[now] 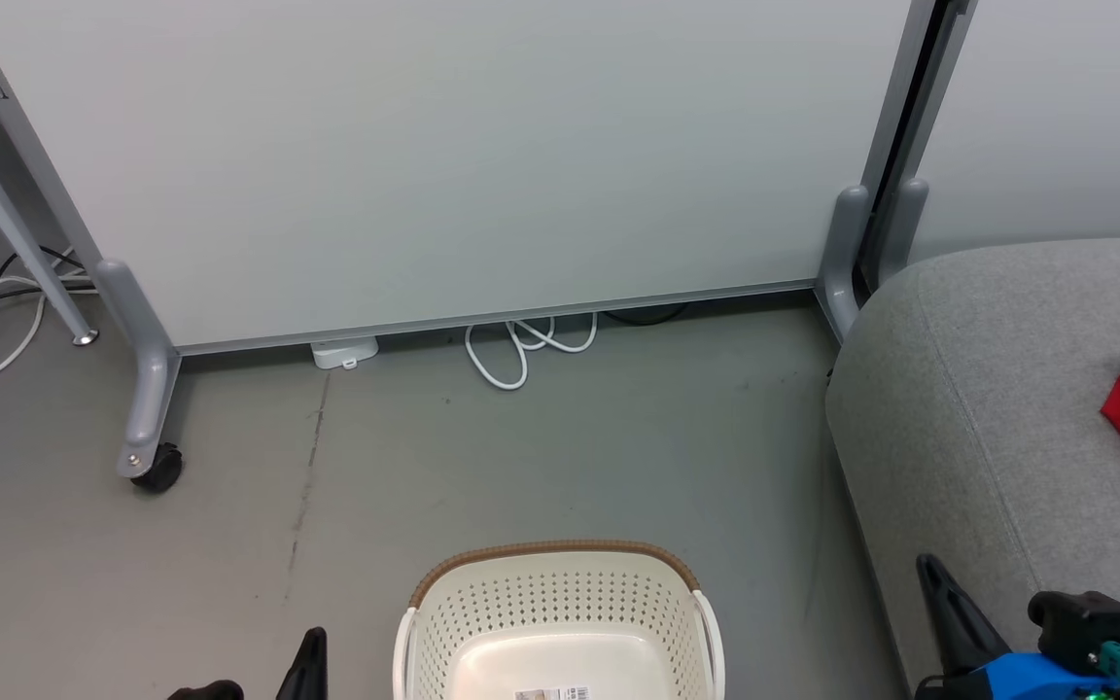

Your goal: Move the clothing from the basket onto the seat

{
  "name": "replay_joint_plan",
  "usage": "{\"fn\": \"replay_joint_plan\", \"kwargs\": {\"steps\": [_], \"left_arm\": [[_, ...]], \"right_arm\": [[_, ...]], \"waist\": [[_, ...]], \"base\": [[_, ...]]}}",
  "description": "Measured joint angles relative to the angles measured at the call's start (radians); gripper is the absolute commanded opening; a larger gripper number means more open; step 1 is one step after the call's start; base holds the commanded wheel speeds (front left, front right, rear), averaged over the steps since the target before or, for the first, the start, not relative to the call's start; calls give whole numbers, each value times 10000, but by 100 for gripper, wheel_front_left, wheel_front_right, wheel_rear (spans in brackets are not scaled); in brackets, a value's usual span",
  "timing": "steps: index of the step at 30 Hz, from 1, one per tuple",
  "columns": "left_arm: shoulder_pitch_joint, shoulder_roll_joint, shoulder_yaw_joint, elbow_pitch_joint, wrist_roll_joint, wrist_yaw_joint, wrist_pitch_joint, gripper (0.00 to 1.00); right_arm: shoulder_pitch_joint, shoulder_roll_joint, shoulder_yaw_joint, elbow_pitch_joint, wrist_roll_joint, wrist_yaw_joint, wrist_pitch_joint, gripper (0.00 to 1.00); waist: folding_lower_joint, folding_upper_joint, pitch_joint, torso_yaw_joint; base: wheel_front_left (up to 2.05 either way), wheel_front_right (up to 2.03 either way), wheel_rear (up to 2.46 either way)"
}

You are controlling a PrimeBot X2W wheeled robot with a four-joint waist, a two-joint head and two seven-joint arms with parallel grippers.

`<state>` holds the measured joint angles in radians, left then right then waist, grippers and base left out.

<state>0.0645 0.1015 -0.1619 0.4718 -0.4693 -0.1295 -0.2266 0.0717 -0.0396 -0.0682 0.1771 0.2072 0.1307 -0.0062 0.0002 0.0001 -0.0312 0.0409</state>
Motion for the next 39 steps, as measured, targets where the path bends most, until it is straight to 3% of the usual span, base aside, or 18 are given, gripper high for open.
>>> {"fn": "replay_joint_plan", "kwargs": {"steps": [17, 39], "left_arm": [[-290, -111, 637, -537, -2671, 0, 779, 0], [-689, -234, 1269, -1039, -5304, 2, 1563, 0]], "right_arm": [[-291, -2, -90, 134, 3313, -2, 268, 0], [-696, -12, -207, 311, 6529, -2, 556, 0]], "waist": [[0, 0, 51, -61], [0, 0, 114, -136]], "base": [[0, 0, 0], [0, 0, 0]]}}
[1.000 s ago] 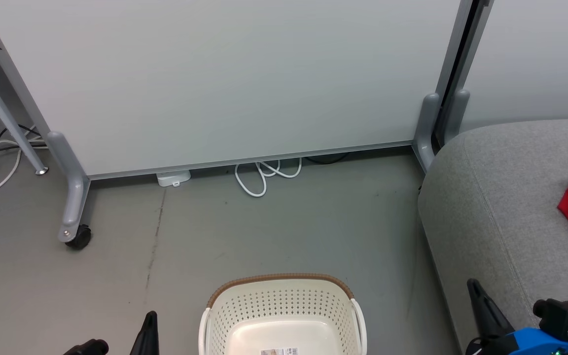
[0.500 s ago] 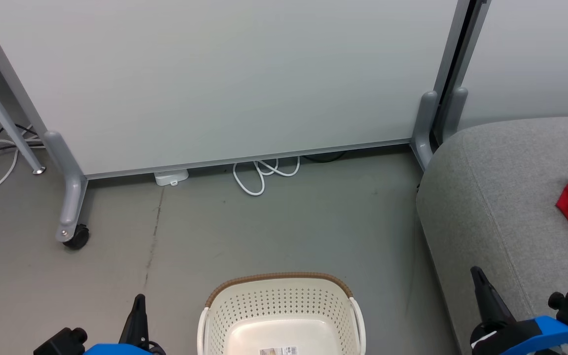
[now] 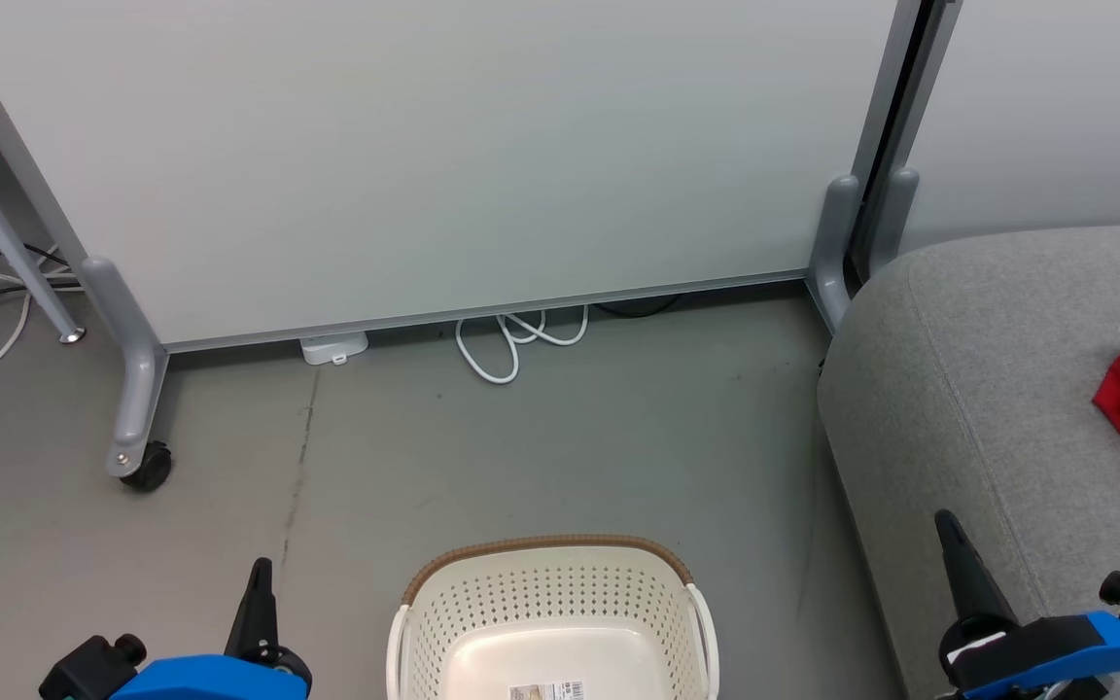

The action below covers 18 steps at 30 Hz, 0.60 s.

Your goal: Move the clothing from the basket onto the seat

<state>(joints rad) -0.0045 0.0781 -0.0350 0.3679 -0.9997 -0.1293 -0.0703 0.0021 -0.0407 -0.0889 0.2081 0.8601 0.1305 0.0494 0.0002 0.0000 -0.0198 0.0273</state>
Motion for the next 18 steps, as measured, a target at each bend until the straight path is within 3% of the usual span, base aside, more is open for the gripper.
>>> {"fn": "replay_joint_plan", "kwargs": {"steps": [18], "left_arm": [[-290, -94, 456, -359, -1749, 0, 541, 0]], "right_arm": [[-320, -12, -71, 92, 2150, -2, 173, 0]], "waist": [[-1, 0, 51, -61]], "base": [[0, 0, 0]]}}
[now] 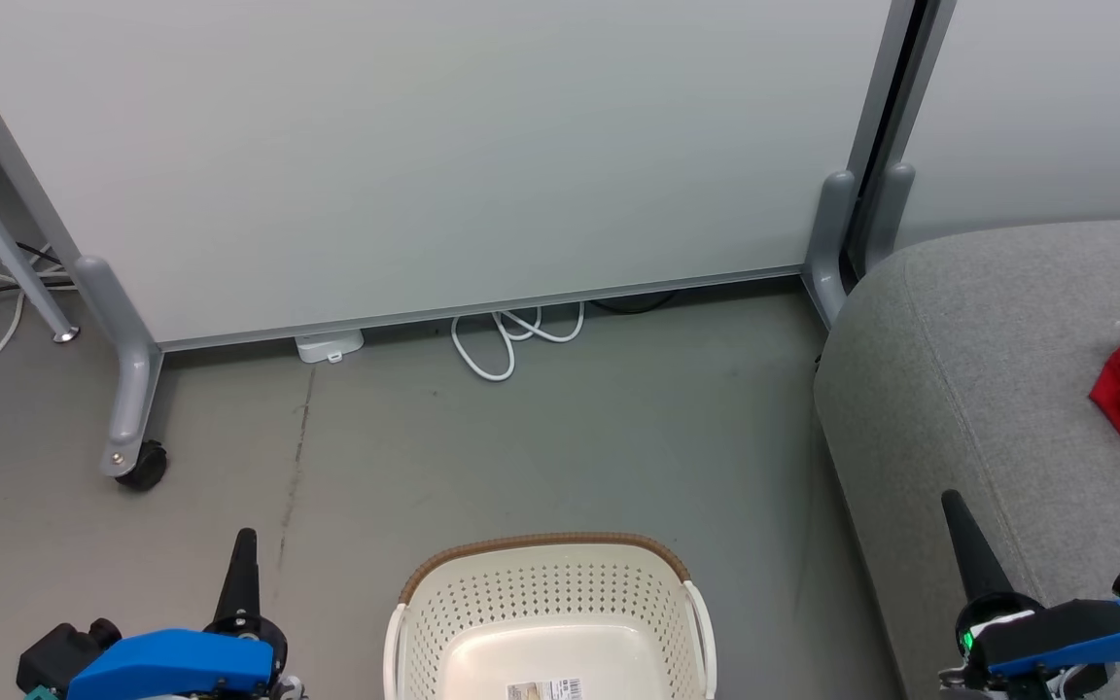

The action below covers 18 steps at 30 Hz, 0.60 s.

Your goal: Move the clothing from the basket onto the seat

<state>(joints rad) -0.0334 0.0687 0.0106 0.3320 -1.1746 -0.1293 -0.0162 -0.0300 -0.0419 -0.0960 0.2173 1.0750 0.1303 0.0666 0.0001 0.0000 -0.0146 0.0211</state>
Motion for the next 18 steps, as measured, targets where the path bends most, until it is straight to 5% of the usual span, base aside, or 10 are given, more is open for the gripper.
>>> {"fn": "replay_joint_plan", "kwargs": {"steps": [18], "left_arm": [[-254, -61, 368, -286, -1501, 0, 445, 0]], "right_arm": [[-264, -12, -59, 96, 1825, 0, 159, 0]], "waist": [[0, 0, 52, -62]], "base": [[0, 0, 0]]}}
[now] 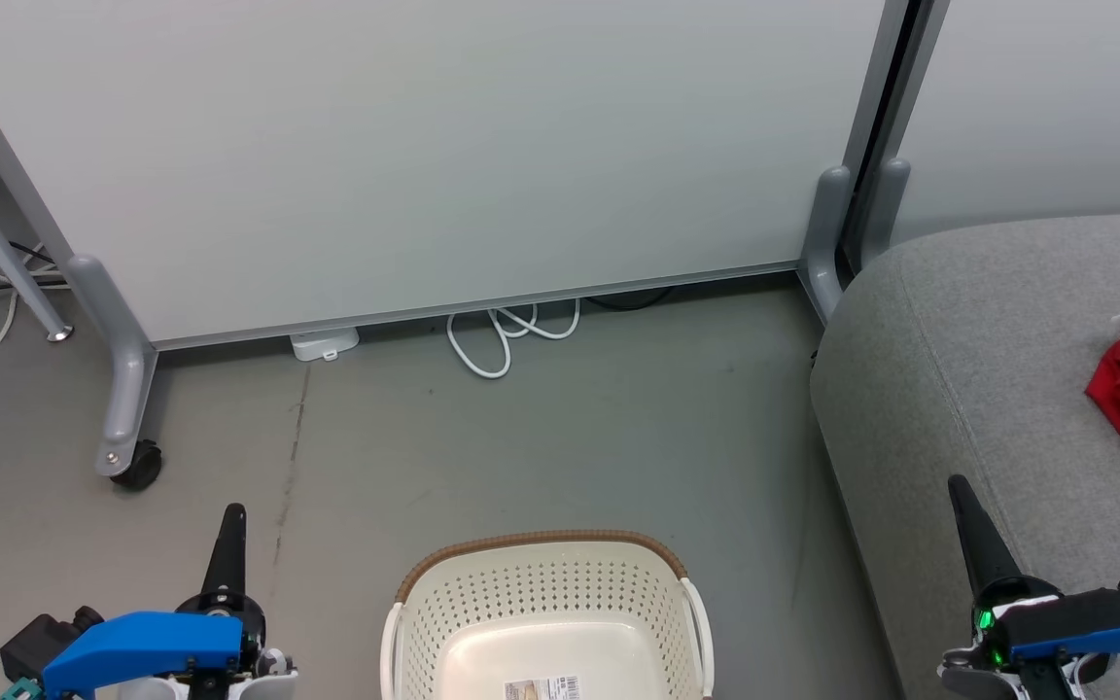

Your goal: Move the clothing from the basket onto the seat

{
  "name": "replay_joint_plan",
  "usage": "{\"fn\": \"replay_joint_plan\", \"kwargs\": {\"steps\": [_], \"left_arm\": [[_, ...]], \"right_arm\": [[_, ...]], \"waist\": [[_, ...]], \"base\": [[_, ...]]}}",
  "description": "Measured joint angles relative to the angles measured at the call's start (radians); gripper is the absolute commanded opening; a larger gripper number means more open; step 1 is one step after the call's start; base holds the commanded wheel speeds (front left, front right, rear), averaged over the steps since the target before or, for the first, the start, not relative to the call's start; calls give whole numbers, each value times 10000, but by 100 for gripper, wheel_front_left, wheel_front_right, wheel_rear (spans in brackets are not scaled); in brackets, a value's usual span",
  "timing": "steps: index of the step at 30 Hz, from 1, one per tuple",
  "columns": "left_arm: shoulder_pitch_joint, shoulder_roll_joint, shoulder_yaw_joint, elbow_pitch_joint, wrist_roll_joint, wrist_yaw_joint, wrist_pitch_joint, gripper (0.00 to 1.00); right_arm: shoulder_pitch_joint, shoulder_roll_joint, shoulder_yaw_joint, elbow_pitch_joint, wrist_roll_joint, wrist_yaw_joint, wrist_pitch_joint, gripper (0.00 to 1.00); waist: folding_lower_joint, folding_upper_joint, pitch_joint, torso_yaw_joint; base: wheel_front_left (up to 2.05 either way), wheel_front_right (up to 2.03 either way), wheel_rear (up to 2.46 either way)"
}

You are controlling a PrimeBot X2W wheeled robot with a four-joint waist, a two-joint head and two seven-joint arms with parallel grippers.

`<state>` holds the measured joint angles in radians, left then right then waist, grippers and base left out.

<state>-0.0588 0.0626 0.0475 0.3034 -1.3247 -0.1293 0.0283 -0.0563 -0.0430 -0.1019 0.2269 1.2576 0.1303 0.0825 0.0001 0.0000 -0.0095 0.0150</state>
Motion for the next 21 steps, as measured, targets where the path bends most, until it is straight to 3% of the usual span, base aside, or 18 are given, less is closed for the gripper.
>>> {"fn": "replay_joint_plan", "kwargs": {"steps": [21], "left_arm": [[-221, -58, 345, -303, -1465, 0, 426, 0]], "right_arm": [[-221, -19, -56, 100, 1814, 0, 146, 0]], "waist": [[-1, 0, 60, -71]], "base": [[0, 0, 0]]}}
